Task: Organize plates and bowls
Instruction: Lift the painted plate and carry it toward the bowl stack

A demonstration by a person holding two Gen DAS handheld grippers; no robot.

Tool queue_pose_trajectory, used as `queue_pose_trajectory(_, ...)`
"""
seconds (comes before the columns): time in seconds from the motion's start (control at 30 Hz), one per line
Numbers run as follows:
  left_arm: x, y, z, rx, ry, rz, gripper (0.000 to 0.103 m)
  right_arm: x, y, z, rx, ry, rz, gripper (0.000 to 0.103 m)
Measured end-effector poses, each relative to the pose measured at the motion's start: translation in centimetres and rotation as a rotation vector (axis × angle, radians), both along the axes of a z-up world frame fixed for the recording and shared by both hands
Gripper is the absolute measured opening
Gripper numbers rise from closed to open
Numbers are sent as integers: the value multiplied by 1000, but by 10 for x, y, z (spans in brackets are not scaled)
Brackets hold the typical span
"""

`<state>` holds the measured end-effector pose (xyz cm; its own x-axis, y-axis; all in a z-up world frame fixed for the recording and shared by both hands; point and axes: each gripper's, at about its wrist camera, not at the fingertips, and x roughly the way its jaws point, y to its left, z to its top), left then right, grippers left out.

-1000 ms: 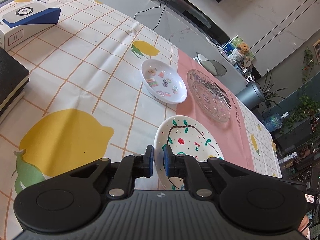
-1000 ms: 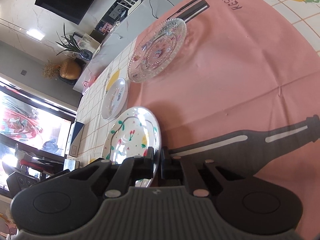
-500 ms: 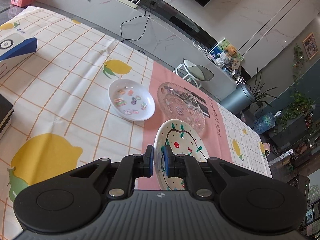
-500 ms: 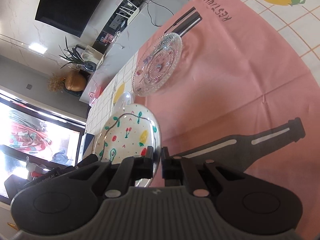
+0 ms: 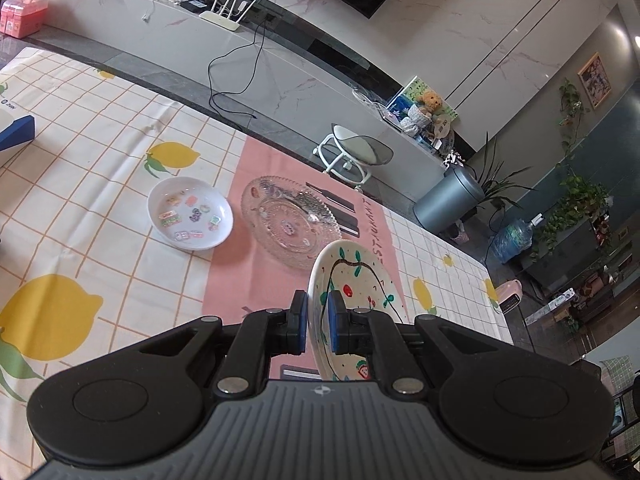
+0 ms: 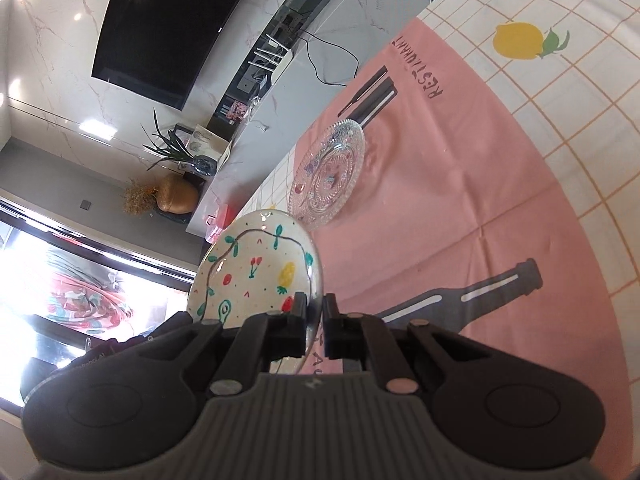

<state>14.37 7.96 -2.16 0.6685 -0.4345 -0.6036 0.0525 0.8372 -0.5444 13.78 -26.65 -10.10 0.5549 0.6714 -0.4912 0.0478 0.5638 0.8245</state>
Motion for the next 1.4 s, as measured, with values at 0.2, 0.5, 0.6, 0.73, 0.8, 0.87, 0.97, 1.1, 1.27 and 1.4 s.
queue_pose_trajectory(0.2,-8,-31,14,2,-15,-40,11,-19,-32,10,36,-10,-39,5)
queue_pose_trajectory(0.5,-24,-88,7,-2,6,-106,11,-53,-89,6,49,1,-116,6)
queue_pose_trajectory(0.6,-28,-106,1,-8,22,-133,11,-64,-110,-1,60,20,-148,6)
queue_pose_trajectory(0.73,-35,-132,-10,6,43,-166,11,-80,-136,-9,54,42,-187,6)
queue_pose_trajectory(0.8,-38,-142,-18,2,64,-177,11,-88,-148,-13,46,52,-201,6)
queue_pose_trajectory(0.87,-42,-151,-28,1,85,-186,11,-95,-159,-18,34,61,-216,6)
queue_pose_trajectory(0.97,-47,-161,-43,7,117,-192,11,-104,-173,-26,21,85,-231,6)
queue_pose_trajectory(1.1,-57,-164,-62,12,169,-174,11,-112,-184,-36,4,108,-242,5)
queue_pose_trajectory(1.27,-70,-162,-76,30,203,-149,11,-115,-184,-41,-32,118,-221,5)
queue_pose_trajectory(1.4,-76,-160,-82,46,211,-140,11,-113,-178,-45,-66,127,-202,5)
